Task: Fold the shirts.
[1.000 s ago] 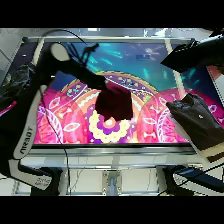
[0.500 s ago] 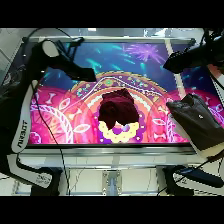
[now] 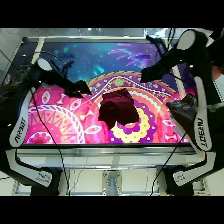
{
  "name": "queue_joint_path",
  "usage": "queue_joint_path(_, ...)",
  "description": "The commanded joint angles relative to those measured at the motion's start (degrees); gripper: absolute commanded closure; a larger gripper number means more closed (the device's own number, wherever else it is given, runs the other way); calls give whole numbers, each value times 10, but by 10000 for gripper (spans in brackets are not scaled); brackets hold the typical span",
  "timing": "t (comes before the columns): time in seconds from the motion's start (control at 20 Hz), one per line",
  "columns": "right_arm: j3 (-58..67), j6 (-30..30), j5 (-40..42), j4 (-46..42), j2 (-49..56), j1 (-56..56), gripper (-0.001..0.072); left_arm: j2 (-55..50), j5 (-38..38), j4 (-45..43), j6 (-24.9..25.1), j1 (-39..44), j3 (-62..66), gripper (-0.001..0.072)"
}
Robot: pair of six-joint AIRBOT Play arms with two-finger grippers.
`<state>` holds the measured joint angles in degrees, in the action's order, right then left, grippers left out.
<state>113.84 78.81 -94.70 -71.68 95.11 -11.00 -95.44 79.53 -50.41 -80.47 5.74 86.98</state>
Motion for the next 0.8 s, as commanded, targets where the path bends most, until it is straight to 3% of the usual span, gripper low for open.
queue_joint_path(0.0, 0, 11, -3, 9, 55, -12, 369, -28, -54, 71, 26, 61, -53, 61)
queue_joint_path(0.2, 0, 13, -4, -18, 60, -10, 370, -59, -116, 76, 25, 130, -53, 61)
queue_joint_path(0.4, 0, 10, -1, -21, 60, -10, 370, -62, -166, 76, 6, 143, -53, 64)
queue_joint_path(0.45, 0, 10, 3, -22, 60, -10, 370, -62, -168, 76, 3, 142, -53, 152)
queue_joint_path(0.55, 0, 9, 26, -22, 60, -10, 371, -62, -168, 76, 4, 140, -53, 661)
queue_joint_path(0.6, 0, 8, 39, -24, 60, -10, 371, -61, -168, 76, 4, 140, -52, 694)
queue_joint_path(0.75, 0, -8, 97, -59, 62, -9, 371, -46, -159, 76, 5, 135, -52, 694)
